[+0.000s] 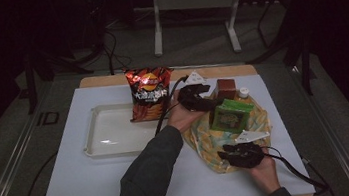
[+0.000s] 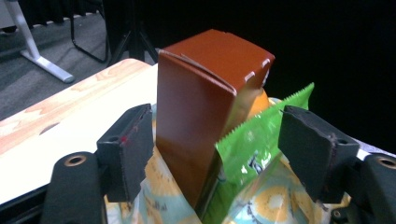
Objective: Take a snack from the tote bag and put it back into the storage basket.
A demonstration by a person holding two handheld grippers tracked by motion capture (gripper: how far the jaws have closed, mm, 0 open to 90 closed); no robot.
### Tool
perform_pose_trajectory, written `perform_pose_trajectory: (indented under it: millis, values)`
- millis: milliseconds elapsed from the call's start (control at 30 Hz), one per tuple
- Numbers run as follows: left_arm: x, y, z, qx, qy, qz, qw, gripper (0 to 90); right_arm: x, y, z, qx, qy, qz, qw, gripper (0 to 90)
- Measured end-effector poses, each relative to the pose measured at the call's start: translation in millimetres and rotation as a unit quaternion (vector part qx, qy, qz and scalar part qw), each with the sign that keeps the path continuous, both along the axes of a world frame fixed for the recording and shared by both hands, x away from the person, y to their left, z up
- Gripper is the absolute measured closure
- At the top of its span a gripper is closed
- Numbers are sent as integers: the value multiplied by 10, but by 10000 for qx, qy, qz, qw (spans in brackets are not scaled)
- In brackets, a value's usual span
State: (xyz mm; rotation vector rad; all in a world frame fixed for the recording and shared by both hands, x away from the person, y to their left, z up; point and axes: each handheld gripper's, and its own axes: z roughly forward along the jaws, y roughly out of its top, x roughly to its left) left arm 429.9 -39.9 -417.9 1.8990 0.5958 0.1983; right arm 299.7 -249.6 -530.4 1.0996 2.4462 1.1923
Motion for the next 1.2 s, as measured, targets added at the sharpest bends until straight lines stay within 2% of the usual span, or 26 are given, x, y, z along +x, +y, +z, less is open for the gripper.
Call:
perform_pose_trajectory:
  millis: [133, 267, 400, 500, 533, 667, 900, 1067, 1200]
  values:
    - [53, -63, 23, -63, -91, 4, 9999, 241, 0, -2, -5, 25, 12, 1, 10000, 609]
    - [130, -111, 10, -131, 11, -12, 9999, 215, -1, -4, -10, 43, 41, 12, 10000, 609]
    - [161, -178, 7, -143, -66, -122, 9998, 185, -2, -7, -14, 49, 55, 25, 10000, 608]
    - [197, -219, -10, -146, -116, -82, 9998, 176, -2, -7, -17, 61, 64, 27, 10000, 607]
    - [219, -227, -16, -173, -97, -25, 9998, 172, -3, -8, -18, 67, 73, 33, 9999, 607]
    - [255, -266, -22, -221, -60, -53, 9997, 175, -4, -11, -23, 83, 95, 60, 9999, 602]
    - [174, -330, 6, -75, -248, 26, 9997, 224, -9, -15, -29, 76, 111, 83, 9999, 600]
    - [81, -287, -39, -192, -463, 121, 9987, 289, -6, -14, -33, 72, 121, 81, 9999, 597]
    - [79, -265, -54, -254, -460, 50, 9986, 317, -4, -12, -38, 80, 131, 81, 9998, 595]
